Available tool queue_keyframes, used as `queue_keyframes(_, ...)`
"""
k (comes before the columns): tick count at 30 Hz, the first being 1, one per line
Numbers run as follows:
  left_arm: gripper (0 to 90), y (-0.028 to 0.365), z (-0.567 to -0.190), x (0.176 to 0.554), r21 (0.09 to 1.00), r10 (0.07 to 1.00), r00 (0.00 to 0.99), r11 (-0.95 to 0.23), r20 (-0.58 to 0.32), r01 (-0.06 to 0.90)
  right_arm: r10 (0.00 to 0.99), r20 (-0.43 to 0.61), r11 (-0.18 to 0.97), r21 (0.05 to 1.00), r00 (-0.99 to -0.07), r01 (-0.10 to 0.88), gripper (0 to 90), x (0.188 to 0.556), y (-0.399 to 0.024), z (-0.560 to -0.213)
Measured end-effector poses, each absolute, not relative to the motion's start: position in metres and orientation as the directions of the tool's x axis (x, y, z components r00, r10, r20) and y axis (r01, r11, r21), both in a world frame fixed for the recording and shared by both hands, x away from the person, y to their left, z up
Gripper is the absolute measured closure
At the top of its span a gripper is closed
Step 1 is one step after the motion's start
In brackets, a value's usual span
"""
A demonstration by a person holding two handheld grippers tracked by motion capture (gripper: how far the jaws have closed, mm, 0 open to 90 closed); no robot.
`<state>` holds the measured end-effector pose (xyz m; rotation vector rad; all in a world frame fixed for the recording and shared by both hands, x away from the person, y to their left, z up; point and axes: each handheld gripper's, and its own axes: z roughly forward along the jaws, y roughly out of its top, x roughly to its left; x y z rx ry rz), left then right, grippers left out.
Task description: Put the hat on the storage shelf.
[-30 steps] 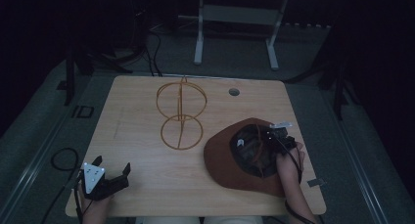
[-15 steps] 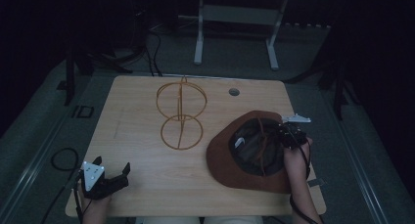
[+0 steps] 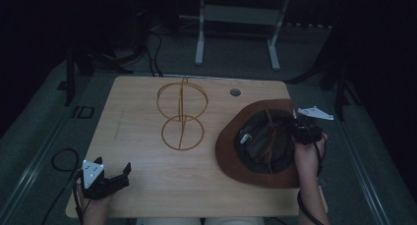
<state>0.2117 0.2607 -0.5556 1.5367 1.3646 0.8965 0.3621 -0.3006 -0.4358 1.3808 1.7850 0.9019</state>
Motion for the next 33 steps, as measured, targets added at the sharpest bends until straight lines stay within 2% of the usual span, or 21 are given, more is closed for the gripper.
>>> queue_keyframes(5, 2.0, 0.255, -0.533, 0.211, 0.937, 0.975, 0.200, 0.019, -0.094, 0.349, 0.974, -0.110, 0.190, 0.877, -0.200, 0.442, 85.2, 0.356, -0.303, -0.422)
queue_keyframes(16, 3.8, 0.222, -0.470, 0.212, 0.967, 0.948, 0.318, -0.069, -0.013, 0.244, 0.974, -0.101, 0.173, 0.911, -0.205, 0.374, 85.3, 0.344, -0.306, -0.402)
queue_keyframes(21, 4.6, 0.198, -0.438, 0.227, 0.972, 0.926, 0.373, -0.135, 0.054, 0.194, 0.972, -0.095, 0.171, 0.915, -0.217, 0.365, 85.3, 0.340, -0.307, -0.397)
queue_keyframes(23, 4.6, 0.189, -0.428, 0.232, 0.975, 0.913, 0.404, -0.136, 0.054, 0.178, 0.973, -0.093, 0.166, 0.916, -0.209, 0.366, 85.2, 0.340, -0.308, -0.397)
queue_keyframes(28, 6.1, 0.163, -0.412, 0.247, 0.968, 0.887, 0.450, -0.193, 0.102, 0.162, 0.976, -0.093, 0.161, 0.919, -0.198, 0.361, 85.2, 0.337, -0.310, -0.396)
queue_keyframes(33, 6.1, 0.137, -0.404, 0.258, 0.968, 0.865, 0.491, -0.199, 0.100, 0.155, 0.975, -0.090, 0.159, 0.921, -0.203, 0.355, 85.2, 0.334, -0.310, -0.394)
